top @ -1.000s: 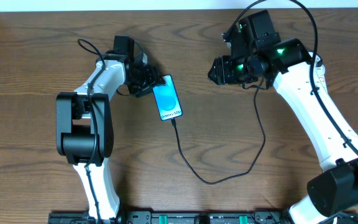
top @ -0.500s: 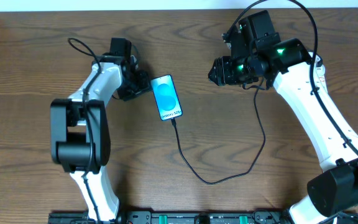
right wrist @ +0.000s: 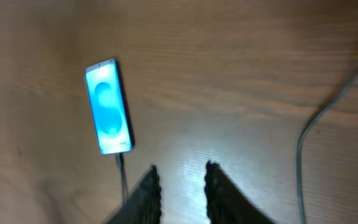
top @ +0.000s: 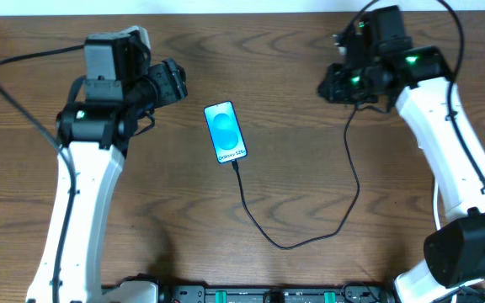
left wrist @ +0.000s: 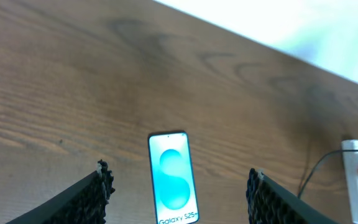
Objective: Plug charger to phone and switch on socket
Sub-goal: 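Move the right gripper to the white power strip's orange switch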
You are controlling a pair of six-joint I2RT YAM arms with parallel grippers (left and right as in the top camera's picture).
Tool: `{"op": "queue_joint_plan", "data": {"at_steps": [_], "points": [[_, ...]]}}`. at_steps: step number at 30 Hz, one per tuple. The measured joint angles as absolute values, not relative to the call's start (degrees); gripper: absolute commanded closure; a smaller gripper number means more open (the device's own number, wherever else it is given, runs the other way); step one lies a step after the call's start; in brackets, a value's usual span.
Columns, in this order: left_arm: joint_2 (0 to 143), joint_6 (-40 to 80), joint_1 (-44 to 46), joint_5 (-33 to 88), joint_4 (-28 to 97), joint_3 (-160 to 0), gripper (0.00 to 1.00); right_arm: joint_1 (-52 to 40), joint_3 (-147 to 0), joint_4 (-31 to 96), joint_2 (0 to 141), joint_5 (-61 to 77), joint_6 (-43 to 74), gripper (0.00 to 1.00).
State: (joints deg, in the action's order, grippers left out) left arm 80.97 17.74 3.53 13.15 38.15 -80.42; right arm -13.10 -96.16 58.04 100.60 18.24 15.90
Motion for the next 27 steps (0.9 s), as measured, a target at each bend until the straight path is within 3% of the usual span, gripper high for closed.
{"op": "queue_joint_plan", "data": {"at_steps": [1, 3, 16, 27], "points": [[79.9, 17.8, 3.5, 13.1, 38.2, -80.4, 0.09, -11.9, -96.2, 58.0, 100.6, 18.2, 15.7, 0.90], [78.2, 17.9, 3.5, 13.1, 38.3, -80.4, 0.05, -9.0, -96.2, 57.8, 100.6, 18.2, 15.6, 0.97], [76.8, 17.7, 3.5, 13.1, 38.4, -80.4, 0.04, 11.7, -96.2, 55.8, 100.6, 23.7, 12.9, 0.99], [76.8, 17.7, 3.5, 13.1, 38.6, -80.4, 0.04, 23.6, -96.2, 54.5, 103.8, 27.9, 10.4, 0.99]]}}
